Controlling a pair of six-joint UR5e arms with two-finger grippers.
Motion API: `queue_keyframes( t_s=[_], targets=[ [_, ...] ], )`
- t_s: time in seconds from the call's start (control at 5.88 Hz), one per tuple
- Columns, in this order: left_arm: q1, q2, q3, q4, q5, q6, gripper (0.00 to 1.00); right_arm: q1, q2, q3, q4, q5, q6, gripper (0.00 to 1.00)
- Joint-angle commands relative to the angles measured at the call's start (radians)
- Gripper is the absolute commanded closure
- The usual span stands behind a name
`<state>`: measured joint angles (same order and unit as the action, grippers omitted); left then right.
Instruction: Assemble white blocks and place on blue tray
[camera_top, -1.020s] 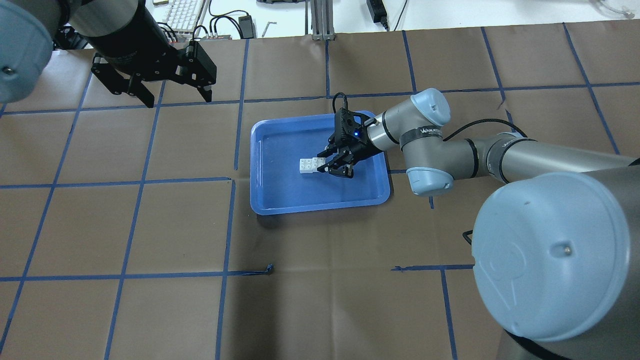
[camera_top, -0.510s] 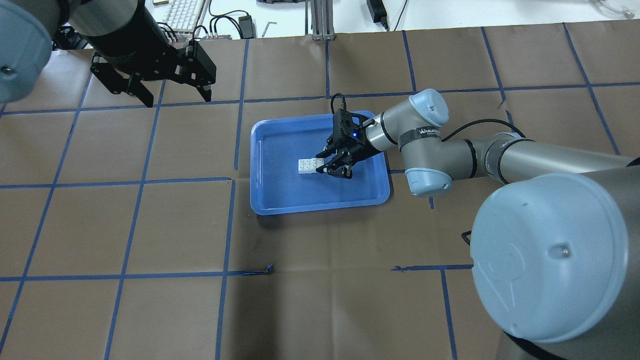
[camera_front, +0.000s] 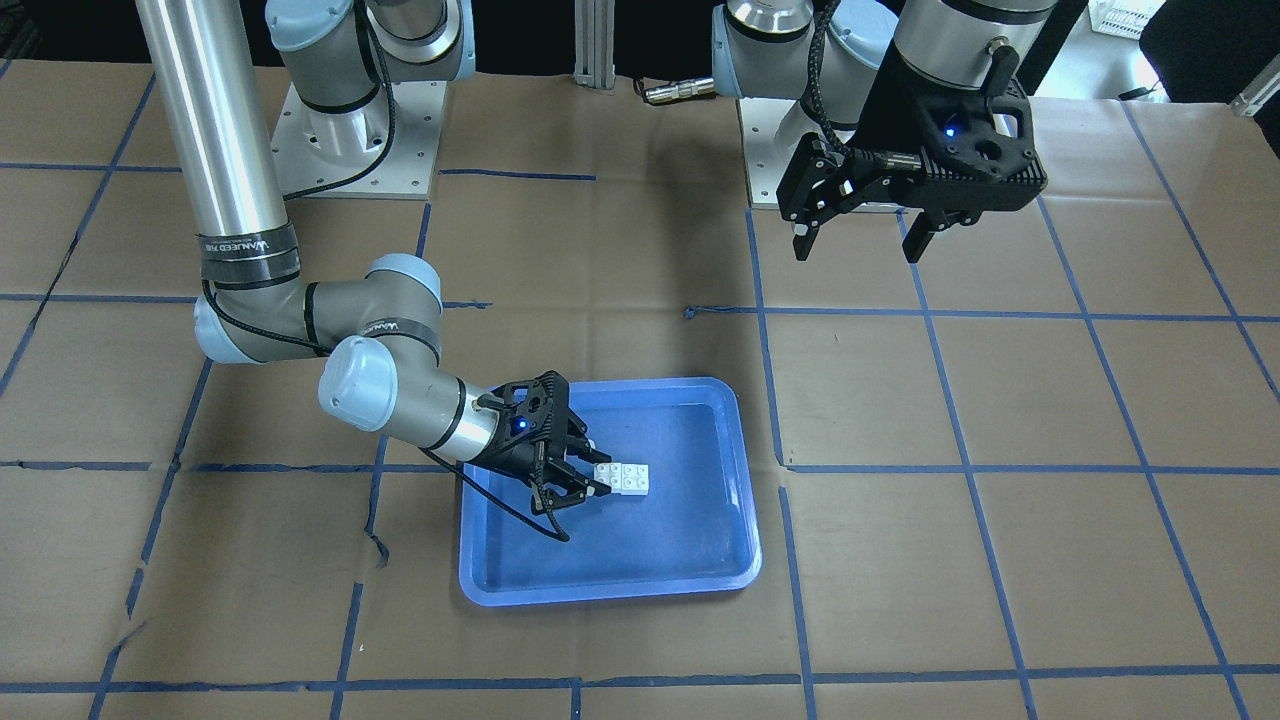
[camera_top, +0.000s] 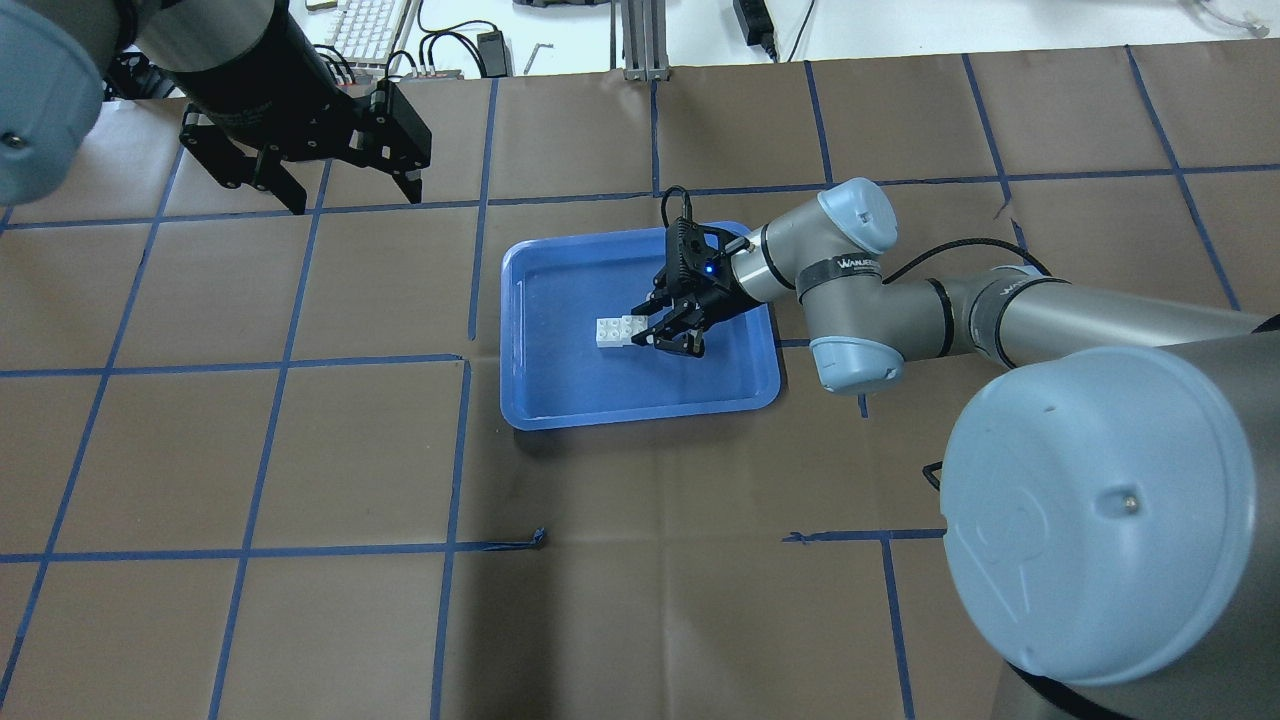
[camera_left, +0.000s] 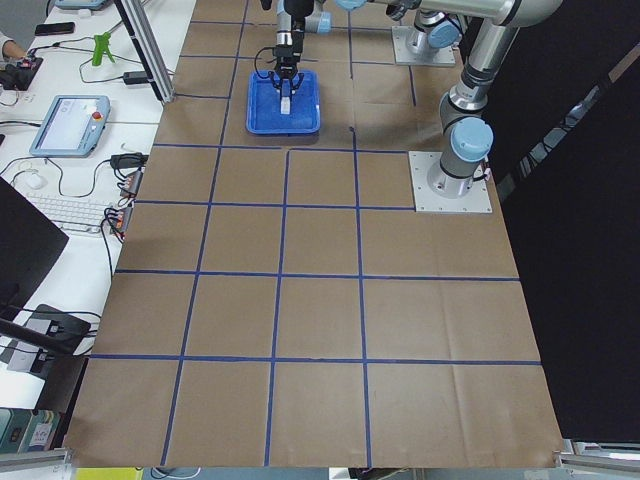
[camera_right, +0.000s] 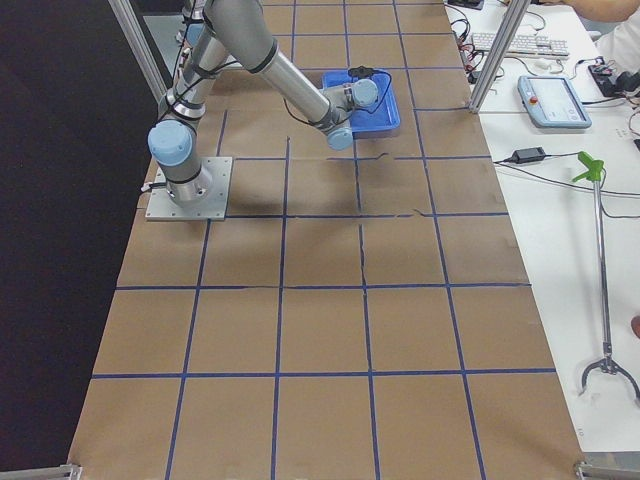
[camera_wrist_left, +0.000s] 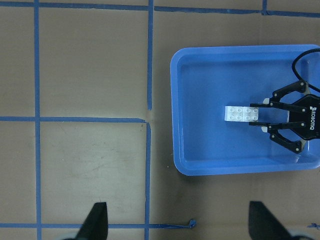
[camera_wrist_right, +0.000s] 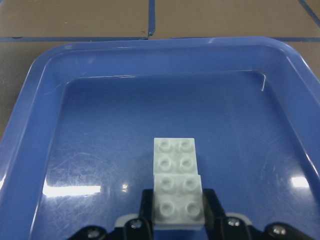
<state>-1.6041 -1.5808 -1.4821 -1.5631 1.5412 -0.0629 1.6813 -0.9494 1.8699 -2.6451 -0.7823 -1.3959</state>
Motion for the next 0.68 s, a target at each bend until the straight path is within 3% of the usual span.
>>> queue_keyframes(
  t_s=[0.0, 0.34, 0.51],
  targets=[
    [0.001, 0.002, -0.001, 0.0, 0.0, 0.0, 0.0, 0.0, 0.009, -0.002, -0.004, 0.0, 0.0, 0.66],
    [0.001, 0.002, -0.001, 0.0, 0.0, 0.0, 0.0, 0.0, 0.009, -0.002, -0.004, 0.0, 0.0, 0.65],
    [0.001, 0.002, -0.001, 0.0, 0.0, 0.0, 0.0, 0.0, 0.011, -0.002, -0.001, 0.002, 0.002, 0.51]
  ],
)
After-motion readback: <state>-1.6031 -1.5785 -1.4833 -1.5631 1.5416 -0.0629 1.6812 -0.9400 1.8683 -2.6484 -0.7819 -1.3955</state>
